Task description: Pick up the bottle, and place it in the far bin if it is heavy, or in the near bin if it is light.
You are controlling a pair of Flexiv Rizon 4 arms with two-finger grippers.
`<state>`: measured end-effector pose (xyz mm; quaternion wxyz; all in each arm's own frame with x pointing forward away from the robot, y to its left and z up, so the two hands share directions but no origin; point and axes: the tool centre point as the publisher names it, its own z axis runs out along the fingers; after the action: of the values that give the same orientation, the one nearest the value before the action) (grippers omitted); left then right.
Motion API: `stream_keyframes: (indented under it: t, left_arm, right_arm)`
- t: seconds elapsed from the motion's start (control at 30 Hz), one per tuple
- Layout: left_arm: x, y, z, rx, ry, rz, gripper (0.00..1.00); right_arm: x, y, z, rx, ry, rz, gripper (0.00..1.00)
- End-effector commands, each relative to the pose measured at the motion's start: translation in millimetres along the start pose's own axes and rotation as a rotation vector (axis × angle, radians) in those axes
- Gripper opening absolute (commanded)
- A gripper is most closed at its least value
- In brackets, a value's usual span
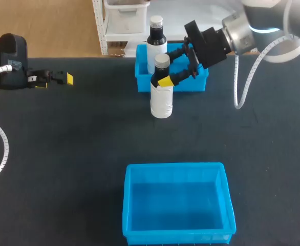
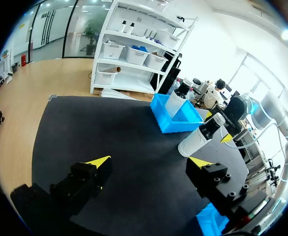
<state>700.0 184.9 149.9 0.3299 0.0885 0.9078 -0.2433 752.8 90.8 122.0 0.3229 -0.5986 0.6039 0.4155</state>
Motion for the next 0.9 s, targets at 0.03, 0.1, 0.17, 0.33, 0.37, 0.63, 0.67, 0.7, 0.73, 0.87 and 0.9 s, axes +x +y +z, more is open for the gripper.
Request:
stream_keyframes:
  t: [0.03,0.1,0.17,0.33,0.37,0.63,0.67,0.7,0.73,0.87,0.9]
  left_arm:
    - [0.0,0.0,0,0.000,0.000,0.000,1.00]
    - [0.0,0.0,0,0.000,0.000,0.000,1.00]
    - [0.0,0.0,0,0.000,0.000,0.000,1.00]
    - [0.0,0.0,0,0.000,0.000,0.000,1.00]
    - [0.0,0.0,0,0.000,0.000,0.000,1.00]
    - [0.0,0.0,0,0.000,0.000,0.000,1.00]
    - [0.0,0.0,0,0.000,0.000,0.000,1.00]
    - [0.0,0.0,0,0.000,0.000,0.000,1.00]
    - [0.0,0.0,0,0.000,0.000,0.000,1.00]
    - [0.0,0.0,0,0.000,0.000,0.000,1.00]
    - [0.0,0.0,0,0.000,0.000,0.000,1.00]
  right_arm:
    - [1,-3,4,-0.002,-0.007,0.007,0.69]
    - [2,-4,4,-0.005,-0.011,0.010,0.64]
    - [2,-4,5,-0.007,-0.016,0.014,0.62]
    - [2,-5,5,-0.008,-0.020,0.017,0.48]
    - [2,-4,4,-0.008,-0.020,0.017,0.45]
    - [-3,7,-23,0.015,-0.014,0.023,0.25]
    - [-4,9,-29,0.022,-0.012,0.024,0.22]
    - [-5,11,-35,0.028,-0.011,0.026,0.18]
    - [-6,14,-41,0.035,-0.009,0.028,0.15]
    - [-7,26,-70,0.073,-0.004,0.046,0.00]
    - [-6,29,-77,0.087,-0.002,0.050,0.00]
